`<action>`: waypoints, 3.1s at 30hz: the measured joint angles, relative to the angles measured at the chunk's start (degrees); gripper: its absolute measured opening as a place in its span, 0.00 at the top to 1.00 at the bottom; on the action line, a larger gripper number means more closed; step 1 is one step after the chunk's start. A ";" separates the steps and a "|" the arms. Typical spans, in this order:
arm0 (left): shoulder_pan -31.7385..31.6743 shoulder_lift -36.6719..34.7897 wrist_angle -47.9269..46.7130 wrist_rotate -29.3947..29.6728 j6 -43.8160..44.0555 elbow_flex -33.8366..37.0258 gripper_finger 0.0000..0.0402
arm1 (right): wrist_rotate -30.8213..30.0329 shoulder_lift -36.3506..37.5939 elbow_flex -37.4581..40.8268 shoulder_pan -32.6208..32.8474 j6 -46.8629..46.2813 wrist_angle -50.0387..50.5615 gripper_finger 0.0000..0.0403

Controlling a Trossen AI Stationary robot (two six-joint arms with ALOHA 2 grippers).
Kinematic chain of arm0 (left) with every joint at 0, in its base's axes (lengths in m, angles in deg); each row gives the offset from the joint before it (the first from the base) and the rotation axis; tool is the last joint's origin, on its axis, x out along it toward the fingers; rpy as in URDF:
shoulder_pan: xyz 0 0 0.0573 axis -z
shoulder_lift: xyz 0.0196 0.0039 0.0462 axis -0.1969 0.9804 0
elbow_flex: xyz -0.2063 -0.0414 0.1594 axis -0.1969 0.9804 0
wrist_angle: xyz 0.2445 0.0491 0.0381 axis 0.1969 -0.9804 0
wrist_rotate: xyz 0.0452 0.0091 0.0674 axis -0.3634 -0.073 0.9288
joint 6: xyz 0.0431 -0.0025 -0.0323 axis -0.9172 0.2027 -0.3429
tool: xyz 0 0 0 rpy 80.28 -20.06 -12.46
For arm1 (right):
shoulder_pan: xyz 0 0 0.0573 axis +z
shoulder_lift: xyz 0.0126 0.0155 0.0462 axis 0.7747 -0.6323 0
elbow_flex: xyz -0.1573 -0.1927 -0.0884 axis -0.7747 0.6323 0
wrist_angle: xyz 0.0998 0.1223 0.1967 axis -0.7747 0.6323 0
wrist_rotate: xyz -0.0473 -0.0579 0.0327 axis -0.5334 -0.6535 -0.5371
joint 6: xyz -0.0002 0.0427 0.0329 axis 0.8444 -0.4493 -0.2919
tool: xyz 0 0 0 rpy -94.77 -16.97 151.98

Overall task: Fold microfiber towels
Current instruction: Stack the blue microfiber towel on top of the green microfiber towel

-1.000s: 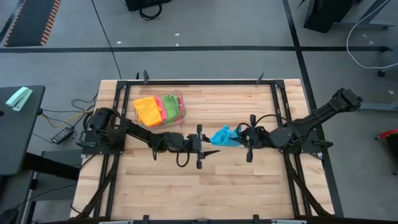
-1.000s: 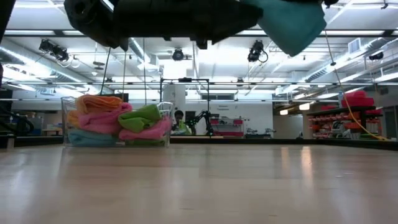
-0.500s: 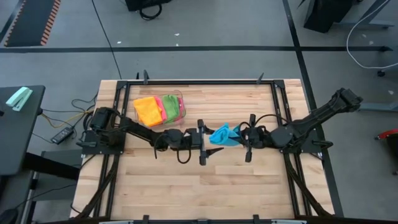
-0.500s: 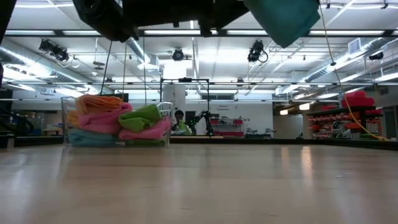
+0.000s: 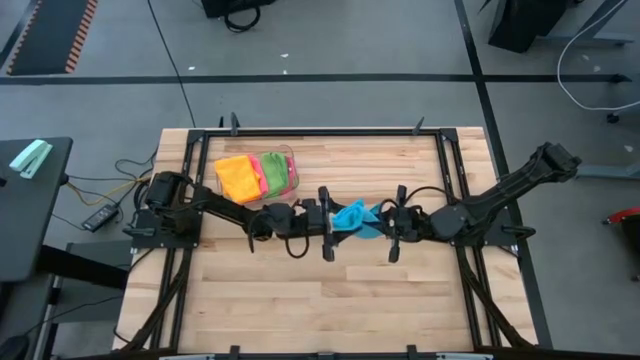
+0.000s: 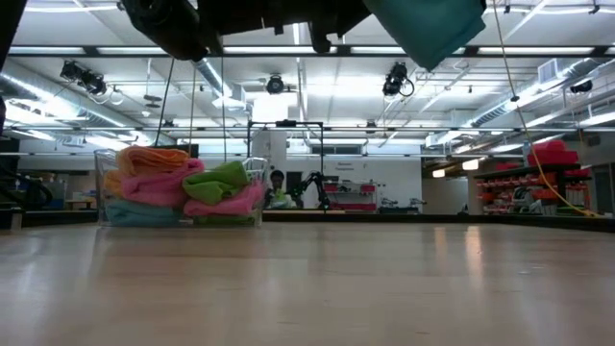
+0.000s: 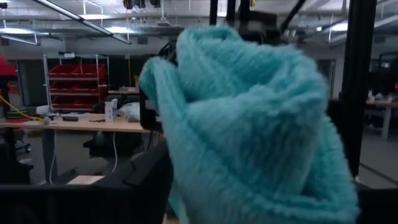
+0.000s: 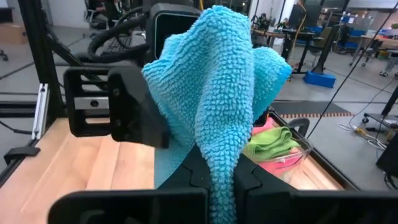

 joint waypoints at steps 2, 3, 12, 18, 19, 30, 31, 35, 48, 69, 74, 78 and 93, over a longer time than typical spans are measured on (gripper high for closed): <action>0.00 0.00 0.73 0.02 0.72 0.00 0.47 | 0.00 -0.60 0.00 -0.56 -0.52 -0.34 0.96; 0.00 0.00 1.11 0.02 0.89 0.00 0.49 | 0.00 -0.79 0.00 -0.75 -0.74 -0.15 0.96; -0.09 0.00 2.42 0.36 0.96 0.00 0.68 | 0.02 -1.67 0.00 -1.27 -1.56 -1.55 0.96; -0.09 0.00 2.45 0.70 0.97 0.00 0.85 | 0.02 -1.67 0.00 -1.27 -1.07 -1.45 0.93; -0.09 0.00 2.41 0.70 0.97 0.00 0.88 | 0.02 -1.67 0.00 -1.27 -1.04 -1.40 0.91; -0.67 -4.40 -5.21 0.37 3.71 1.97 0.88 | 0.25 3.25 0.00 -0.57 -4.41 8.81 0.49; -1.02 -5.81 -7.51 0.31 3.80 2.33 0.88 | 0.24 4.46 0.00 -0.35 -5.06 10.71 0.47; -2.10 -11.88 -20.00 -0.12 3.92 3.80 0.91 | 0.24 8.91 0.00 -0.08 -9.16 17.98 0.42; -5.81 -28.27 -51.72 8.50 -5.44 6.58 0.92 | 0.28 7.27 -0.02 -0.08 -13.92 23.32 0.44; -22.78 -33.77 -69.80 15.48 -40.23 6.56 0.91 | 0.46 3.77 0.00 -0.11 -17.95 22.89 0.44; -24.54 -33.77 -63.84 13.86 -48.31 12.03 0.94 | 0.48 3.77 0.00 -0.08 -18.85 22.96 0.44; -24.11 -34.71 -50.97 14.47 -54.57 19.92 0.94 | 1.10 3.77 0.00 -0.08 -19.60 23.04 0.44; -21.03 -34.61 -40.13 14.54 -50.53 32.33 0.88 | 1.54 3.79 0.00 -0.06 -21.59 23.10 0.44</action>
